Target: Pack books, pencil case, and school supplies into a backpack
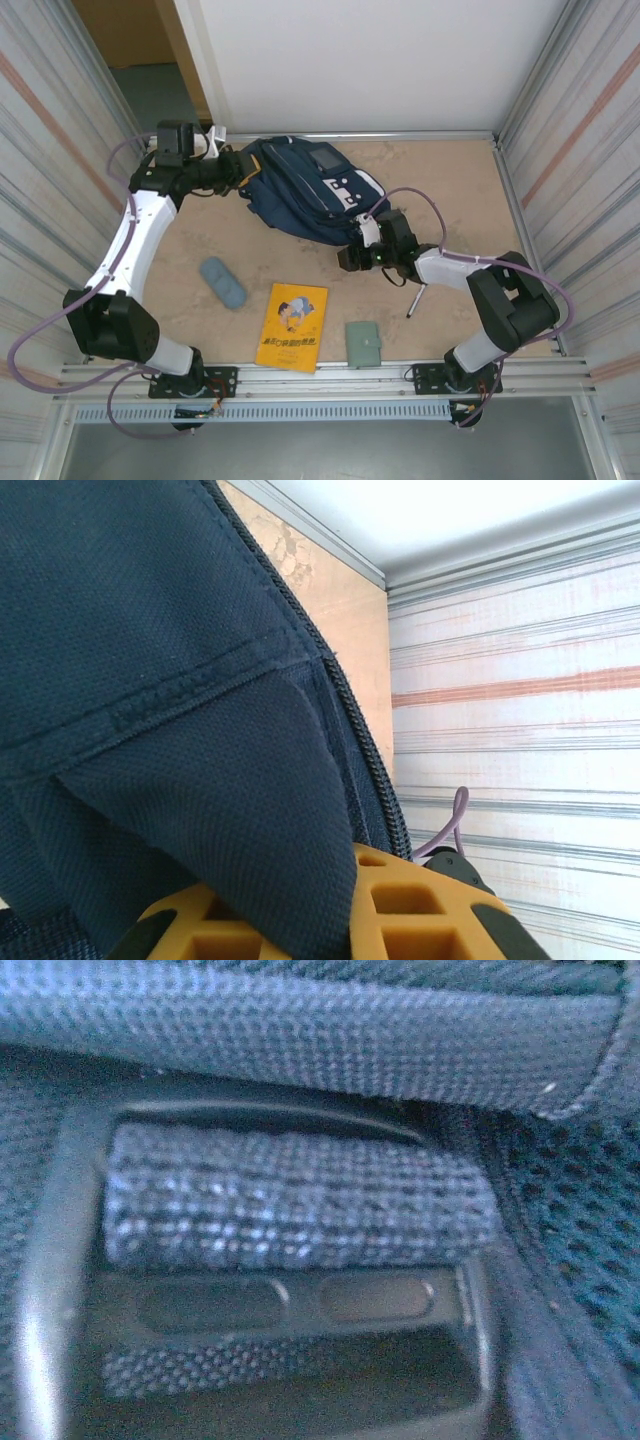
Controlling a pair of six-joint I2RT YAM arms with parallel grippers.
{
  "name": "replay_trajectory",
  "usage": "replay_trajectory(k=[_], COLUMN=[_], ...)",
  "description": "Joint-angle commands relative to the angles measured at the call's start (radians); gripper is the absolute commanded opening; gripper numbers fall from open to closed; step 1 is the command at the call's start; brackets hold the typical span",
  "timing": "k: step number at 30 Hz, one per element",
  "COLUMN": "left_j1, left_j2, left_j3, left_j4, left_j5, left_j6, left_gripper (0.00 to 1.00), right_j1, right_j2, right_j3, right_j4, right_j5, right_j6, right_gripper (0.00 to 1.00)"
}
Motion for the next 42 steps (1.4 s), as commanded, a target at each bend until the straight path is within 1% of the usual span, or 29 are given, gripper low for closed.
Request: replay_trajectory(k=[1,4,7,9,10,15,17,19,22,25,29,32,34,38,42], left_j1=[-0.007,-0.007,-0.006,-0.007,-0.006,-0.01,-0.011,-0.013,-0.016,-0.016,-0.034,-0.037,-0.036,-0.043,-0.047], left_j2=[-0.022,-0.025,-0.02,-0.016,-0.016,-0.027,-0.028,-0.025,-0.019,0.002,0.014,0.018,0.021,0.033,0.044], left_j3=[0.057,0.058,0.059,0.059,0.058,0.005,-0.02,-0.046,-0.088,-0.093,-0.127,-0.147,-0.152,-0.203,-0.261], left_j4=[0.042,0.035,0.024,0.025,0.026,0.07,0.09,0.117,0.167,0.181,0.246,0.282,0.28,0.355,0.424], left_j5=[0.065,0.059,0.052,0.051,0.047,0.035,0.021,0.008,0.004,-0.002,-0.025,-0.074,-0.112,-0.125,-0.141], left_j6=[0.028,0.034,0.029,0.029,0.03,0.012,0.012,0.004,-0.016,-0.019,-0.054,-0.061,-0.061,-0.104,-0.154], left_gripper=[0.13,0.14,0.14,0.14,0.14,0.14,0.15,0.14,0.14,0.14,0.14,0.13,0.13,0.13,0.13], right_j1=[-0.006,-0.018,-0.018,-0.018,-0.016,0.006,0.019,0.043,0.079,0.107,0.129,0.138,0.14,0.166,0.212], right_j2=[-0.038,-0.035,-0.038,-0.052,-0.06,-0.128,-0.129,-0.122,-0.096,-0.059,0.005,0.053,0.088,0.175,0.231], right_j3=[-0.019,0.001,-0.002,0.006,0.009,0.016,0.057,0.099,0.174,0.258,0.364,0.436,0.483,0.563,0.596], right_j4=[0.123,0.098,0.12,0.11,0.095,0.018,-0.04,-0.084,-0.147,-0.222,-0.273,-0.333,-0.38,-0.421,-0.417], right_j5=[-0.002,-0.023,-0.024,-0.05,-0.073,-0.115,-0.157,-0.173,-0.195,-0.222,-0.266,-0.32,-0.363,-0.392,-0.323], right_j6=[-0.059,-0.09,-0.111,-0.119,-0.124,-0.14,-0.158,-0.17,-0.184,-0.205,-0.173,-0.163,-0.138,-0.013,0.08], right_gripper=[0.48,0.33,0.14,0.02,0.0,0.0,0.0,0.0,0.0,0.0,0.0,0.0,0.0,0.0,0.0])
